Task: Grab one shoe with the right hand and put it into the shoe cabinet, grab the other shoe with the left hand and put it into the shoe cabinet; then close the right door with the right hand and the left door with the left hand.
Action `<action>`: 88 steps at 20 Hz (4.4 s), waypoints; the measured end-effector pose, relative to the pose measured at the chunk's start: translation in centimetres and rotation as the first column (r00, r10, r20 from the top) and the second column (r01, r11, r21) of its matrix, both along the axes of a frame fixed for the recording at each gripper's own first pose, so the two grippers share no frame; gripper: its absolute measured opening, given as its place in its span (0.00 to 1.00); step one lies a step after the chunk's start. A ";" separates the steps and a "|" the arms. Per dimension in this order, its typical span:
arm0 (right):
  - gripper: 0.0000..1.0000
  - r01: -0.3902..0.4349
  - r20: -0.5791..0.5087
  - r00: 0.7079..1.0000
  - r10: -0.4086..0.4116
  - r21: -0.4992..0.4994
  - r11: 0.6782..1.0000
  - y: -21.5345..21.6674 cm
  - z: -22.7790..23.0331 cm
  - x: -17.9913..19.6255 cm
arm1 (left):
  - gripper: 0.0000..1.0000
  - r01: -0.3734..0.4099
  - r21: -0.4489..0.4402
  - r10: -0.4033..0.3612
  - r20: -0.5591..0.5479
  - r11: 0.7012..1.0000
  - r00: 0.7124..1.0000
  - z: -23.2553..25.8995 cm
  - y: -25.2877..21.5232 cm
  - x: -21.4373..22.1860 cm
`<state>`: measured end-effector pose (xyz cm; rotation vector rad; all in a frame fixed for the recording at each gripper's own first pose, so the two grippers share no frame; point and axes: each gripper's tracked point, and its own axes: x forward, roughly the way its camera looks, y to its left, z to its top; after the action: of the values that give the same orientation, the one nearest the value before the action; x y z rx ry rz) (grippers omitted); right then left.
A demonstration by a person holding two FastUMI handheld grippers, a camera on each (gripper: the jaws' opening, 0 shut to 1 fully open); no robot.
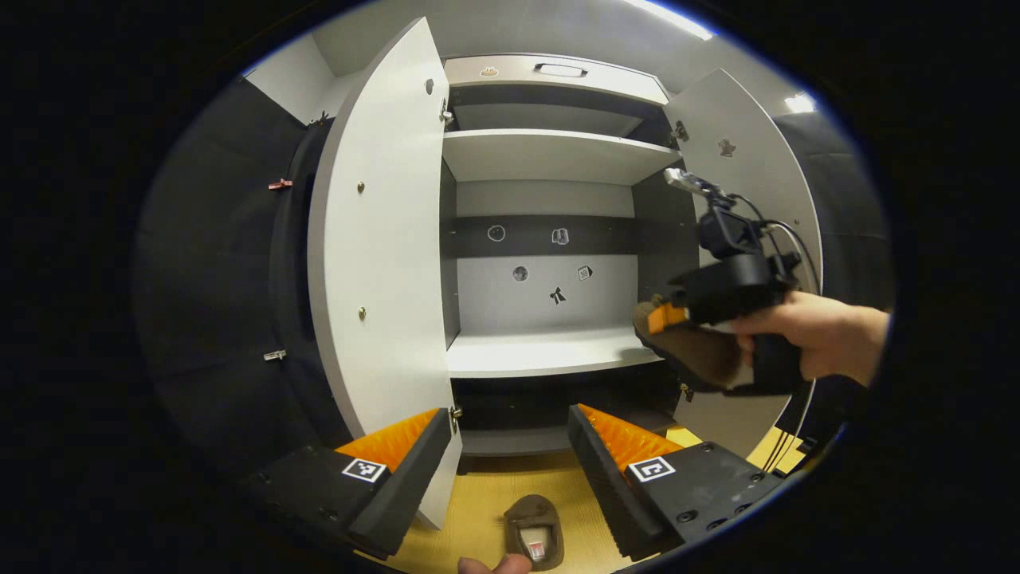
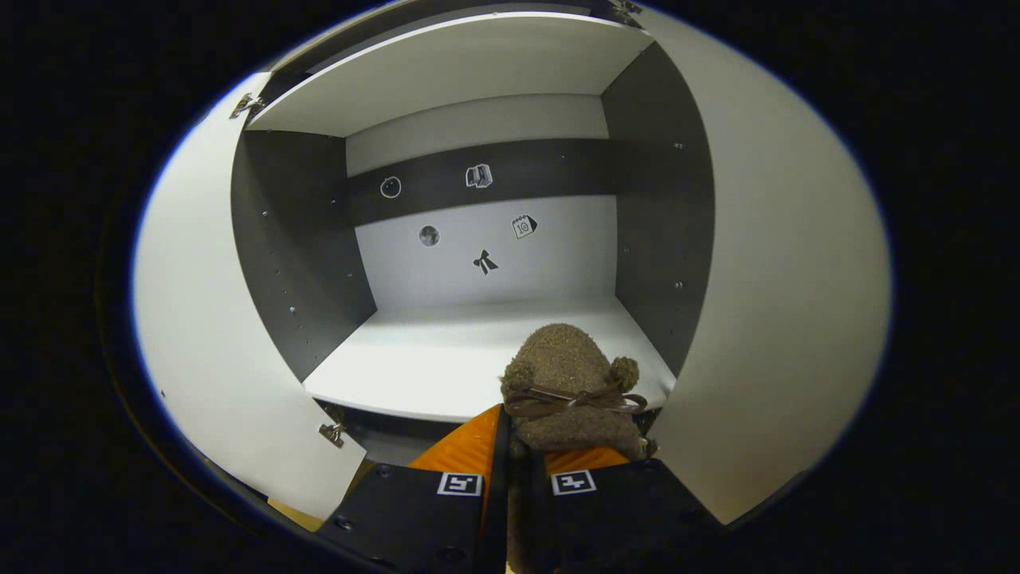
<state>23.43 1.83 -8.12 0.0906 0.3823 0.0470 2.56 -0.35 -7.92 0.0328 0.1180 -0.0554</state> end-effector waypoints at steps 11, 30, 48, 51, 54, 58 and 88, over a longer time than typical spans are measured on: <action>0.16 0.017 -0.028 0.999 -0.019 -0.058 0.998 0.4 -0.7 14.6 | 0.95 -0.044 -0.037 0.043 -0.027 0.998 0.999 -0.5 0.1 0.1; 0.91 -0.022 -0.078 0.997 0.014 -0.102 0.995 1.7 -3.8 14.5 | 0.95 -0.052 -0.030 0.049 -0.089 0.998 0.995 -3.3 0.6 0.2; 0.99 0.005 0.351 0.936 -0.010 0.015 1.000 -0.3 6.7 -6.2 | 0.95 0.032 -0.083 -0.066 -0.437 0.996 0.897 -22.6 -0.8 -2.2; 0.99 0.020 0.373 0.928 -0.016 -0.007 1.000 -1.4 8.2 -9.8 | 0.94 0.023 -0.078 -0.058 -0.488 0.997 0.871 -27.4 -0.3 -0.8; 0.98 -0.006 0.364 0.931 0.011 -0.015 1.000 -1.2 7.5 -12.4 | 0.89 0.026 -0.089 -0.069 -0.533 0.996 0.843 -31.7 -0.3 0.5; 0.99 -0.045 0.360 0.930 0.071 -0.081 0.996 -0.8 6.4 -14.9 | 0.76 0.044 -0.038 -0.058 -0.562 0.998 0.825 -35.9 0.0 2.9; 0.99 -0.079 0.296 0.951 0.093 -0.057 0.995 -4.2 3.4 -19.4 | 0.06 -0.039 -0.024 0.027 -0.389 0.999 0.921 -4.4 -3.5 11.9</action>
<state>4.00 -2.34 -4.70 0.0213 0.0837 0.1369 14.47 -3.82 -12.35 -0.0120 0.5163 -0.0296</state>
